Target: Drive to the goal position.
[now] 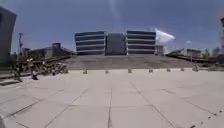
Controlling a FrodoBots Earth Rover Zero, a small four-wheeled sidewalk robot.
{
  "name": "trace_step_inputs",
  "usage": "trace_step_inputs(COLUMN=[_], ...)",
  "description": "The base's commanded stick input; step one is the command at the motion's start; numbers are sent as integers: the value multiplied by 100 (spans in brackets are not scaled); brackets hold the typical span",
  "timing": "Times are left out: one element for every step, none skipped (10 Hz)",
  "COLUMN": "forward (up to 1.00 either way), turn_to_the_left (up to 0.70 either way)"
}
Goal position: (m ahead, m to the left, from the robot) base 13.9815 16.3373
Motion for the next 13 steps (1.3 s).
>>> trace_step_inputs(forward=[100,100,100,100,100,100,100,100,100,100,100,100,100], turn_to_the_left=[0,0,0,0,0,0,0,0,0,0,0,0,0])
